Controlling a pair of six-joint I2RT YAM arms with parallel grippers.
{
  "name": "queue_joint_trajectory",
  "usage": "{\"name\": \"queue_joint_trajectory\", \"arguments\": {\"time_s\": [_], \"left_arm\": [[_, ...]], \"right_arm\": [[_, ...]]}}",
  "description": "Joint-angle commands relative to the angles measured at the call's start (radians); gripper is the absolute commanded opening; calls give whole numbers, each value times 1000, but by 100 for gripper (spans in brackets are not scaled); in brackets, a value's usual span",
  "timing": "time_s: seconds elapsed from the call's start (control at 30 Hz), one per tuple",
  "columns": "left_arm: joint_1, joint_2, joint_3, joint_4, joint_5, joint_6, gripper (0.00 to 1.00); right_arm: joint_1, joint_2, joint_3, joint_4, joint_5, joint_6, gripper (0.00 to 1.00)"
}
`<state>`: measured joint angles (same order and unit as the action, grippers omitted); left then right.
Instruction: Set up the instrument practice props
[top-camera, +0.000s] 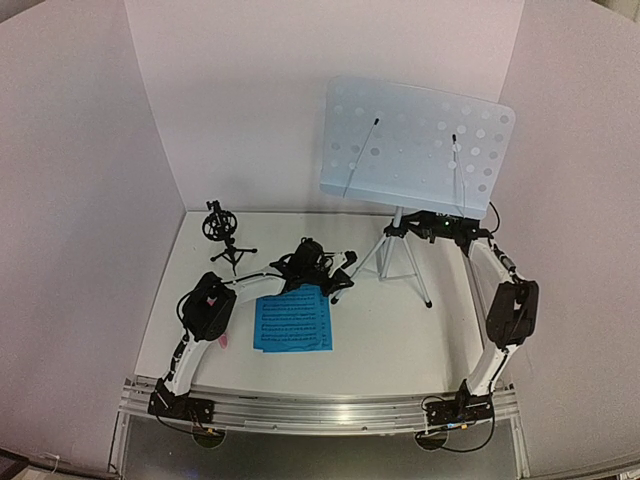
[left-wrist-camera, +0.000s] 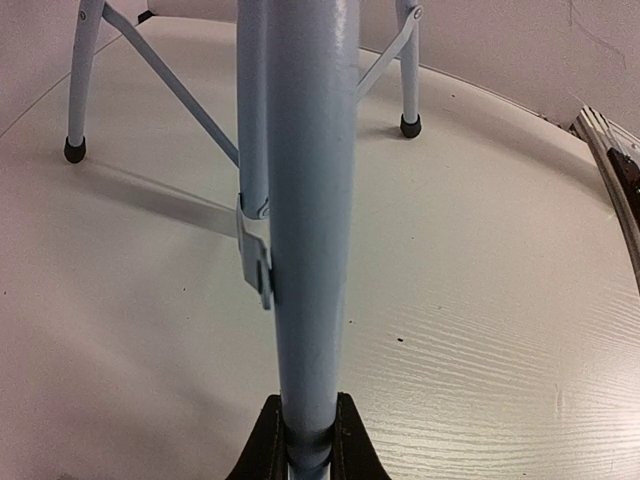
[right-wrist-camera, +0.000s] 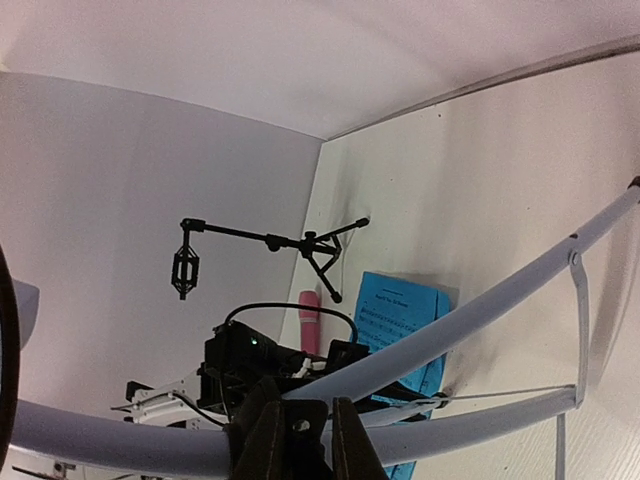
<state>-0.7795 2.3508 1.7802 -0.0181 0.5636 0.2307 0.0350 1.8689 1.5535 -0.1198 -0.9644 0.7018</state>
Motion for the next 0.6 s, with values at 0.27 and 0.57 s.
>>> {"name": "queue_joint_trajectory", "arguments": {"time_s": [0.27, 0.57], "left_arm": [[12, 26, 32, -65, -27, 7, 0], [11, 17, 28, -74, -7, 17, 0]], "right_arm": [[9, -58, -4, -185, 130, 287, 40], [-104, -154, -31, -231, 157, 80, 68]]}}
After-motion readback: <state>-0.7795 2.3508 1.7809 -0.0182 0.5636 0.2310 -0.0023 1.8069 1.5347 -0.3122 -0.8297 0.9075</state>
